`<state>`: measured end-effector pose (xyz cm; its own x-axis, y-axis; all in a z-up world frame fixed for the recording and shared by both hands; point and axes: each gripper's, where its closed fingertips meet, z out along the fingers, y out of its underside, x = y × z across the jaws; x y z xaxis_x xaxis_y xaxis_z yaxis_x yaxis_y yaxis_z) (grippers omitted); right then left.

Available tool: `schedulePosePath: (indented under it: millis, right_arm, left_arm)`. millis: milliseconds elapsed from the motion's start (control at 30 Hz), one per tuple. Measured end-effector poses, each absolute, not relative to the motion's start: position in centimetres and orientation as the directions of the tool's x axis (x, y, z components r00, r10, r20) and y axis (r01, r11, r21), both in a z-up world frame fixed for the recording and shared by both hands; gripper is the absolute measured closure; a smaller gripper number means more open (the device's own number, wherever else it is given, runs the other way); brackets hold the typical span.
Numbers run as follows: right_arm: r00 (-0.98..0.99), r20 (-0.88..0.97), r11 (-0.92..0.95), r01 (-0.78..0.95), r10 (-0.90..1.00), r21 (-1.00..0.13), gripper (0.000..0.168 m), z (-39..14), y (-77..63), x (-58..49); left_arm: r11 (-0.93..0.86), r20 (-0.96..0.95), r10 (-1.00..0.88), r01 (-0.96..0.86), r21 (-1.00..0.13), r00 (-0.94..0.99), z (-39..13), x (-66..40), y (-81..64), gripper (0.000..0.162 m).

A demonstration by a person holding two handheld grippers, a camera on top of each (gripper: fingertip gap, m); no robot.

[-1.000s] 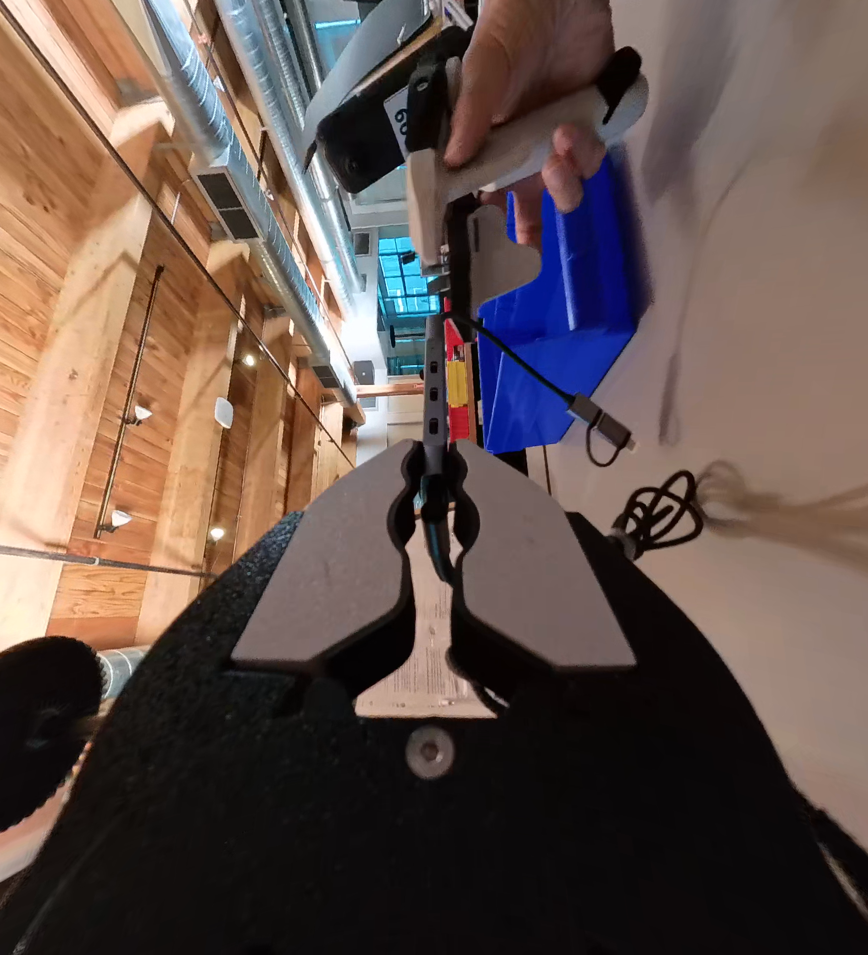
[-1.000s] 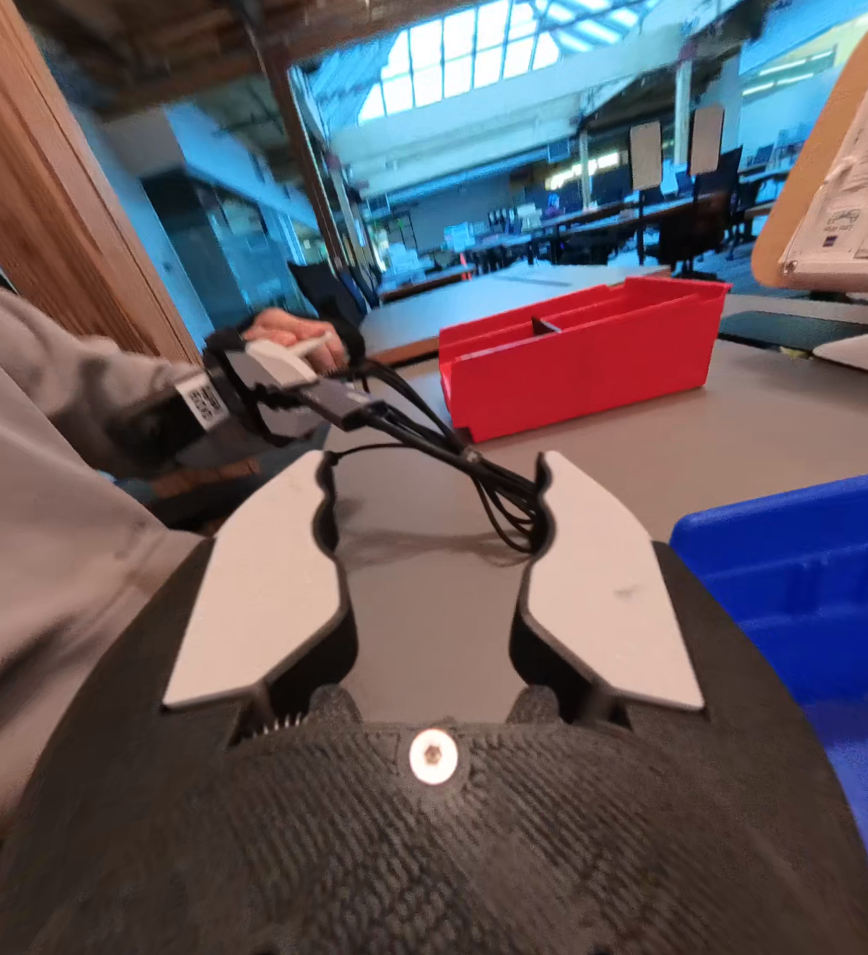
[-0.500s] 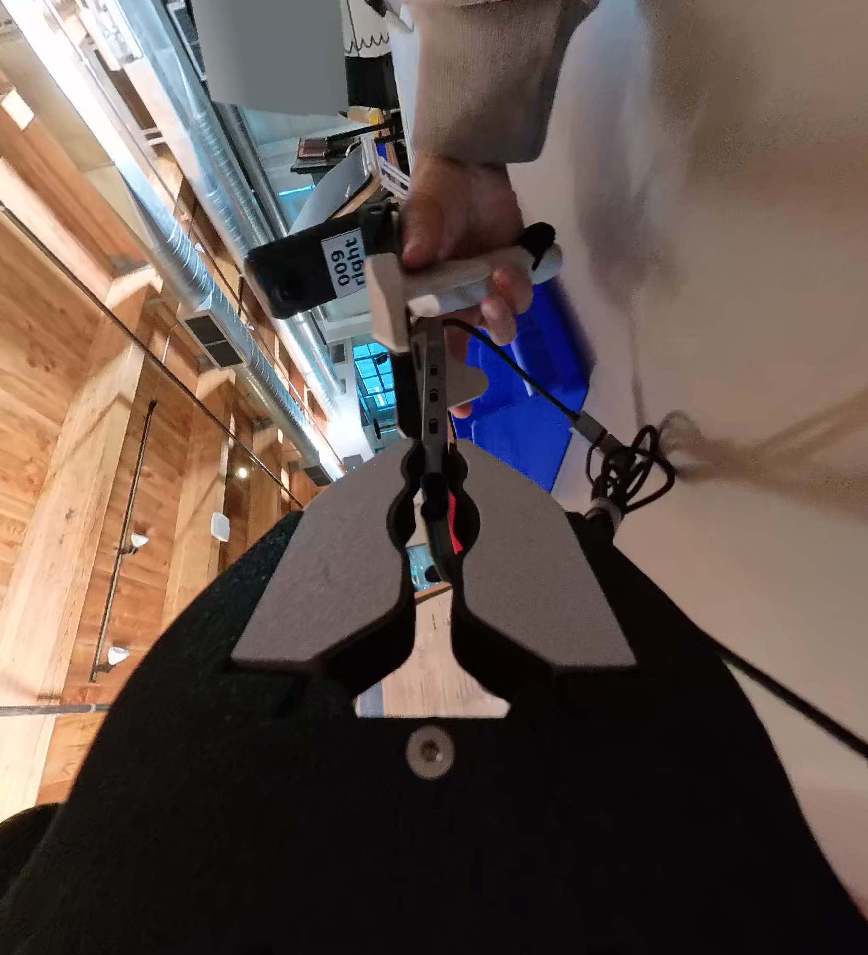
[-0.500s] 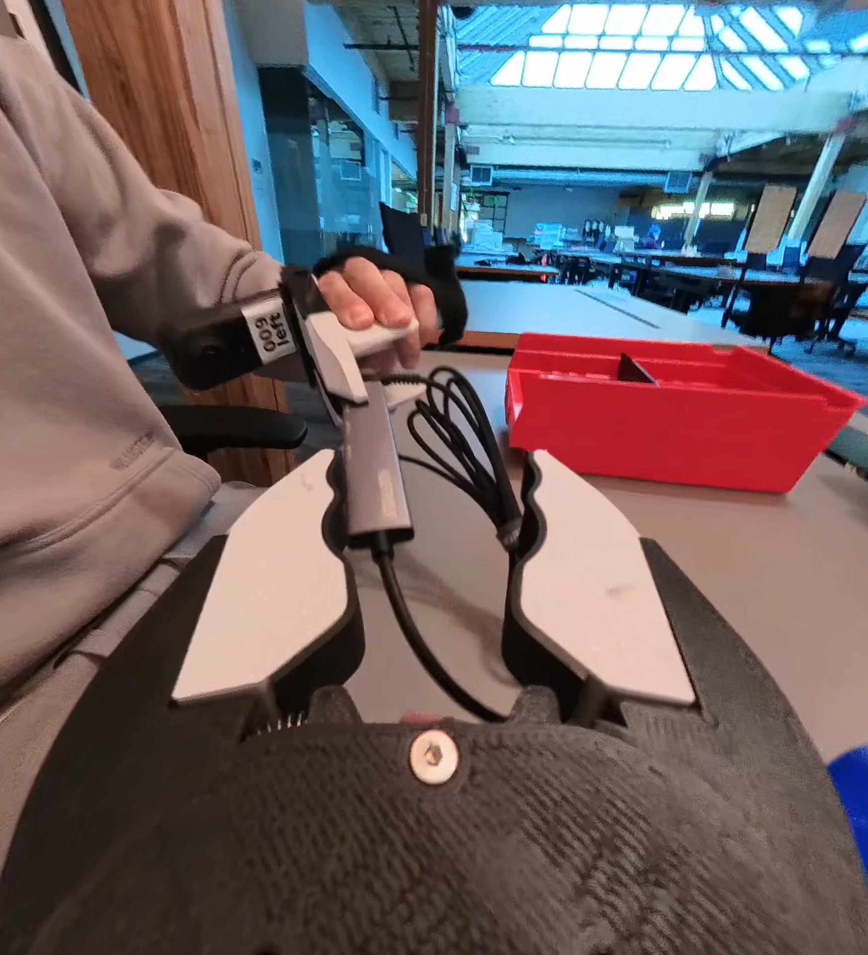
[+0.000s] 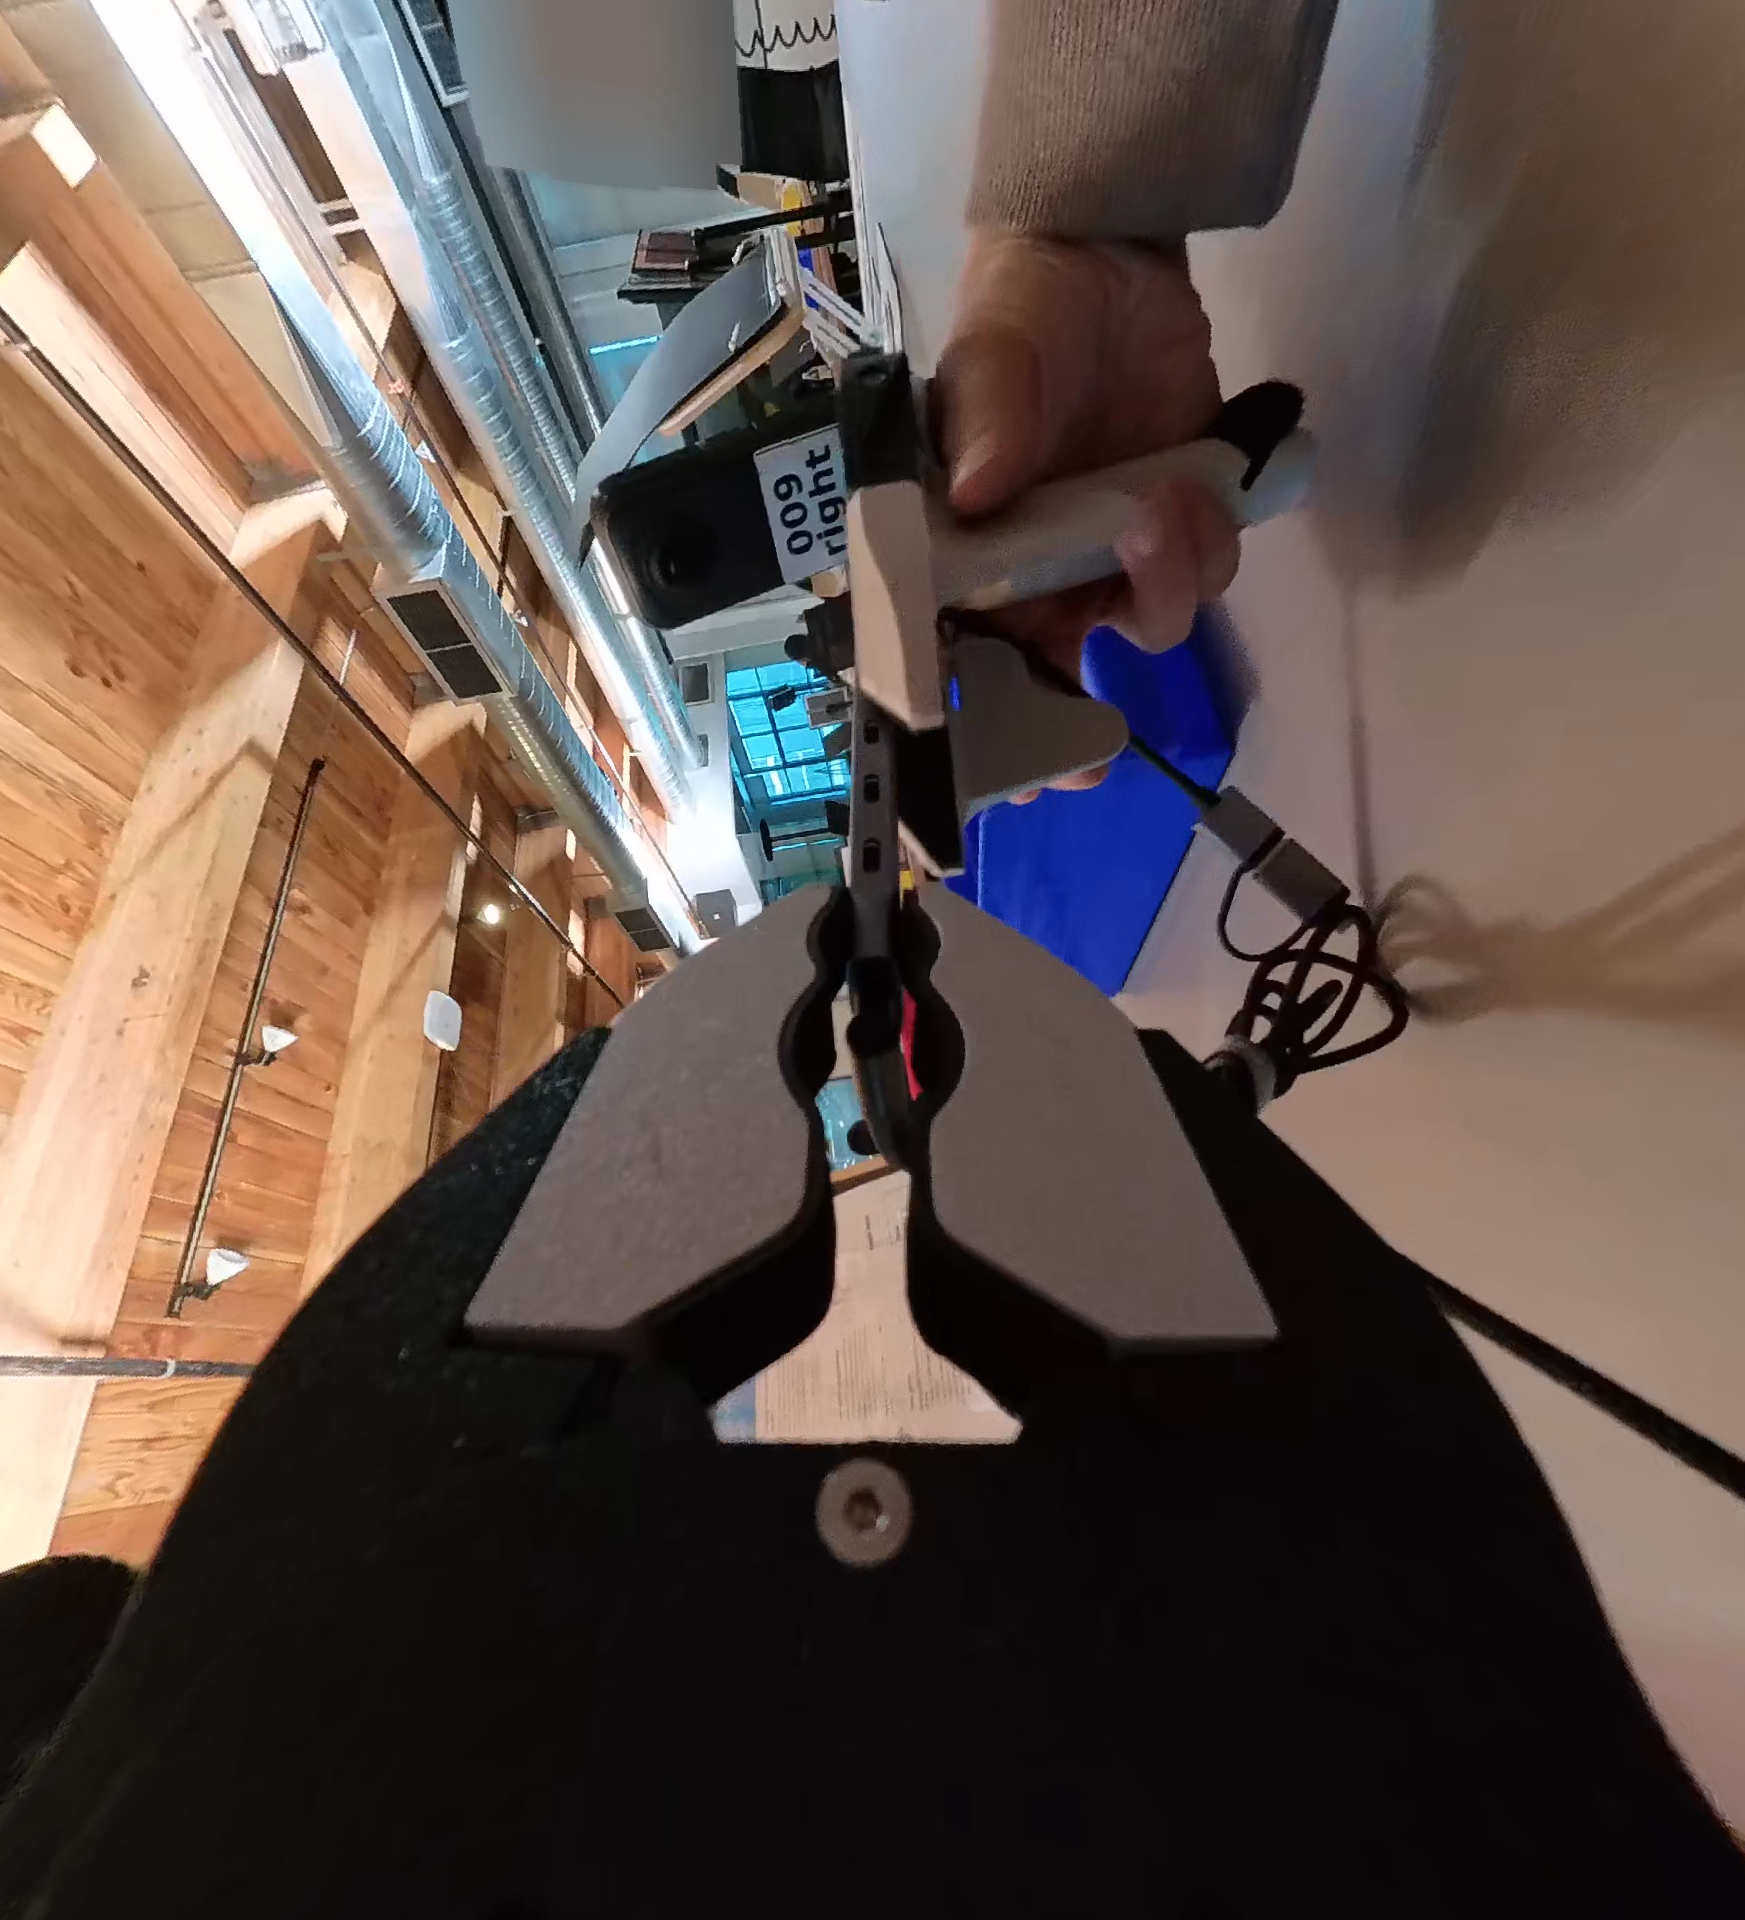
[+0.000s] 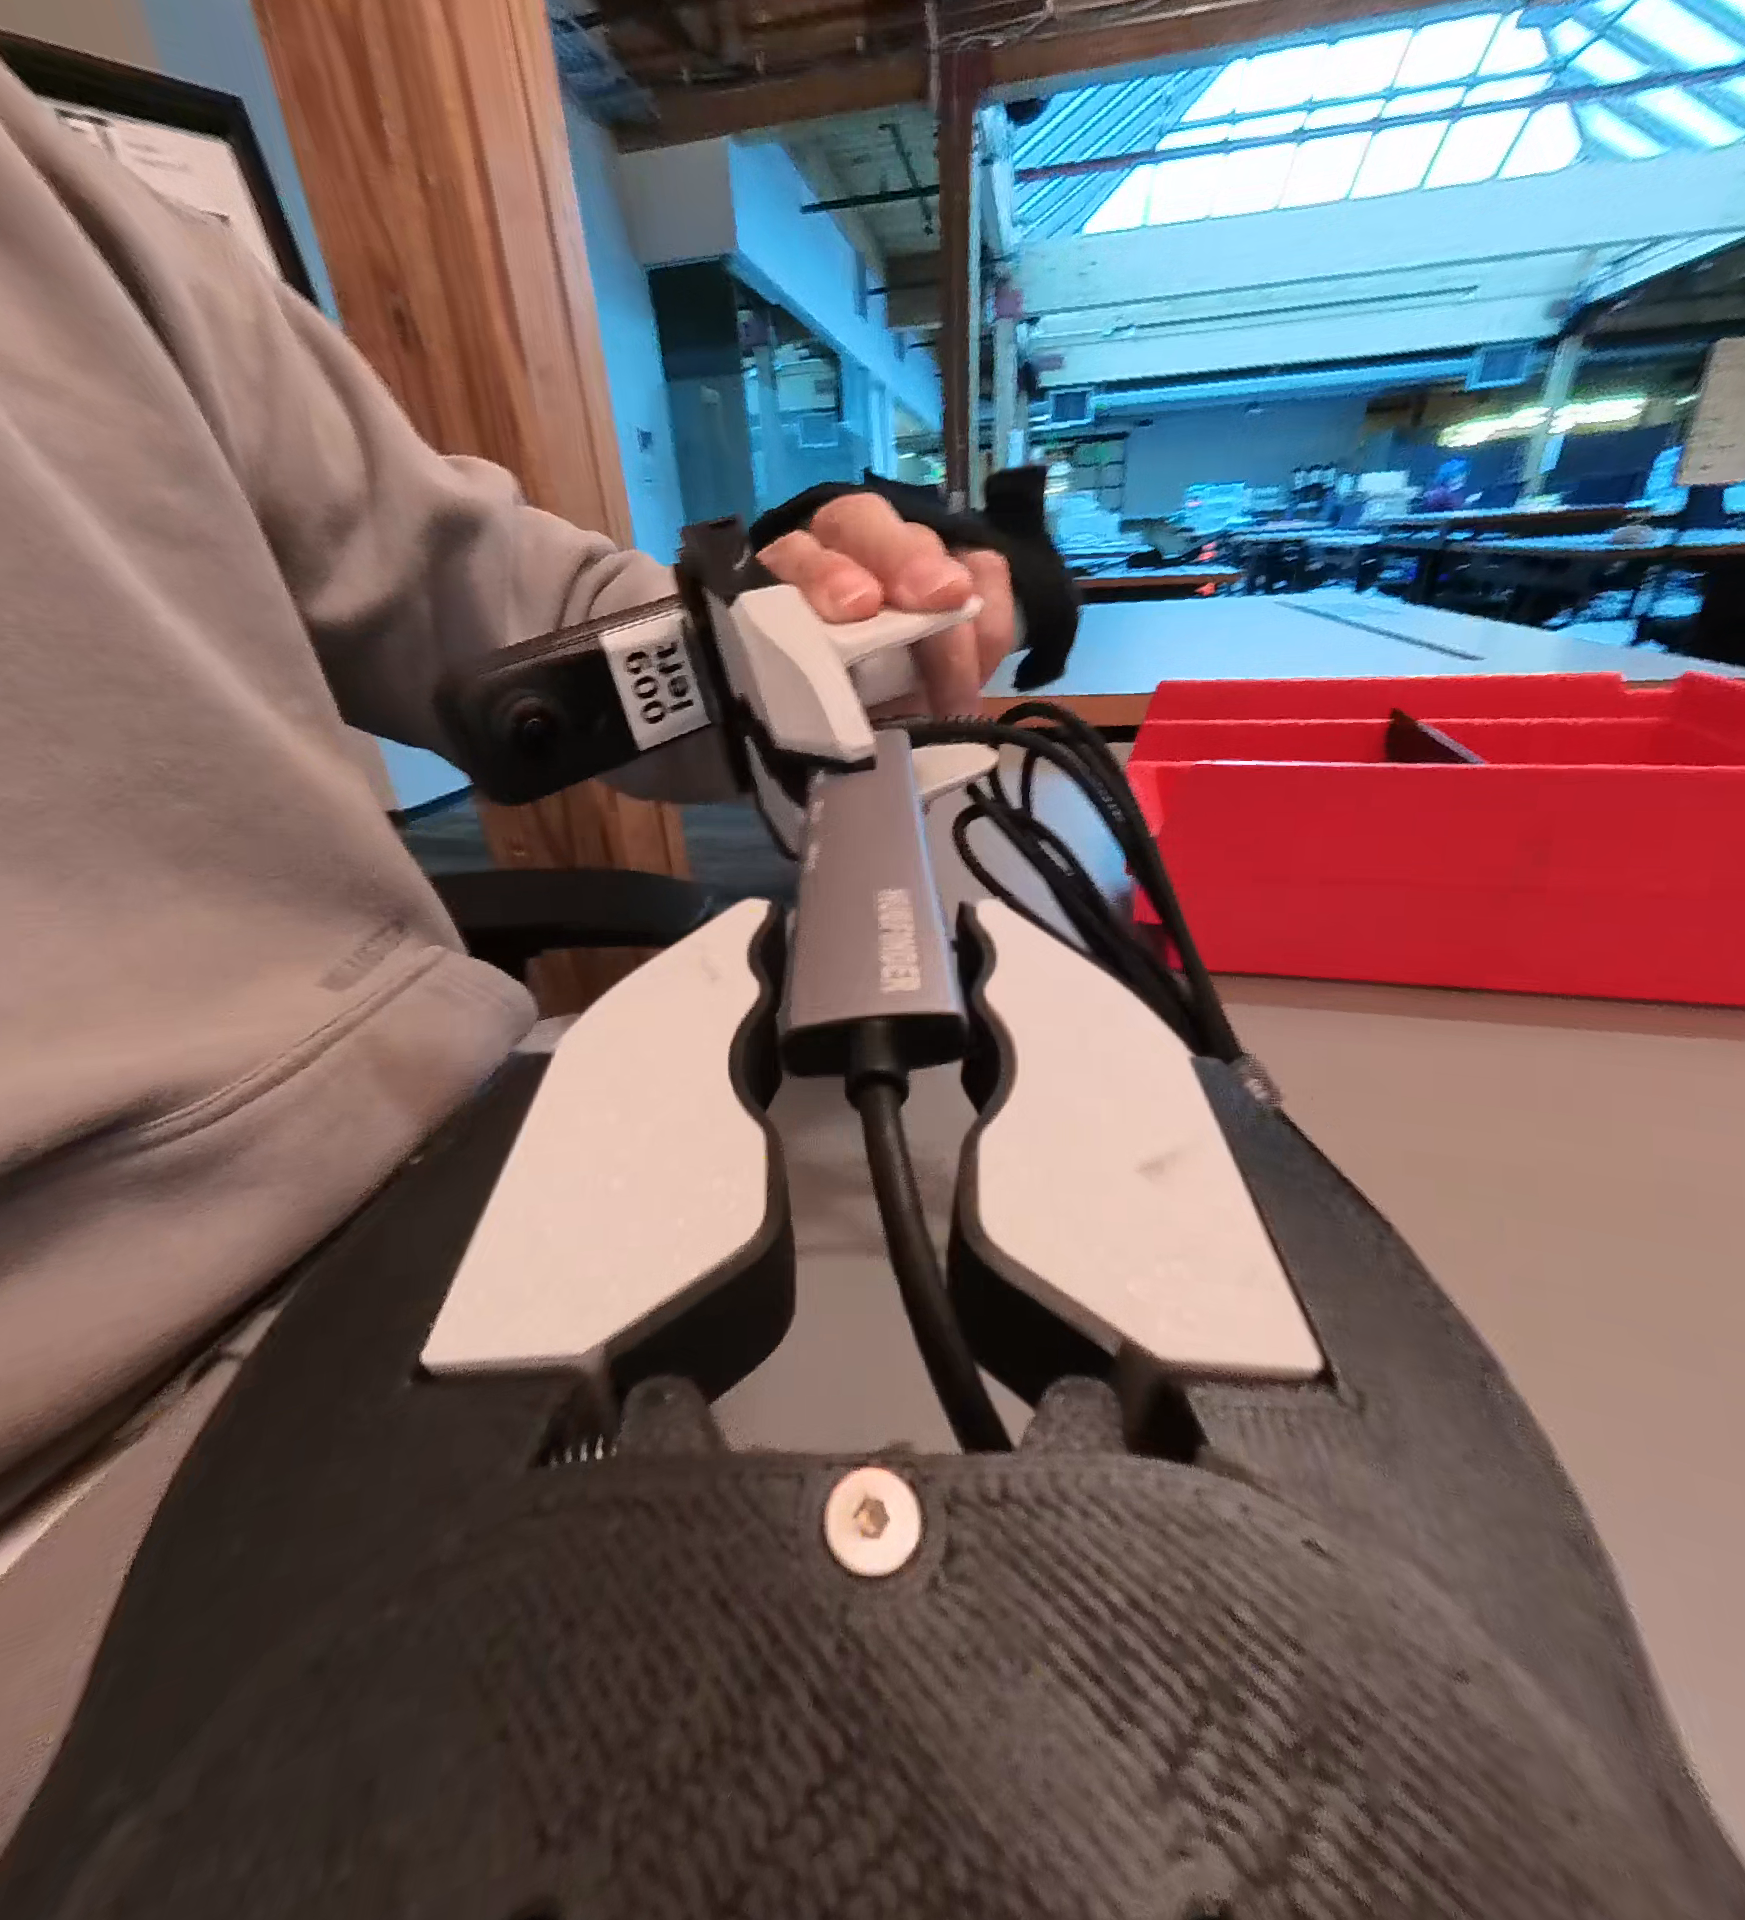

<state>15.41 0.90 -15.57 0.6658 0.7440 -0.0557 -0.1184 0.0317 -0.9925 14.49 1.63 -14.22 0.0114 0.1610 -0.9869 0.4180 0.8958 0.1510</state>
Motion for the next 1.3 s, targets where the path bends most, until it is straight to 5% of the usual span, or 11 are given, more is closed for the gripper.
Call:
schedulePosePath:
  millis: [1100,1300]
  right_arm:
    - [0.707,-0.159,0.031,-0.248,0.689,-0.968,0.142,-16.1,3.1,16.9]
    - [0.677,-0.227,0.027,-0.343,0.700,-0.939,0.143,-15.6,2.8,18.0]
  left_arm:
    - [0.918,-0.987,0.108,0.392,0.052,-0.122,-15.6,15.9,4.8,0.153]
    - [0.933,-0.988,-0.047,0.346,-0.097,-0.150,-14.5,15.3,5.8,0.138]
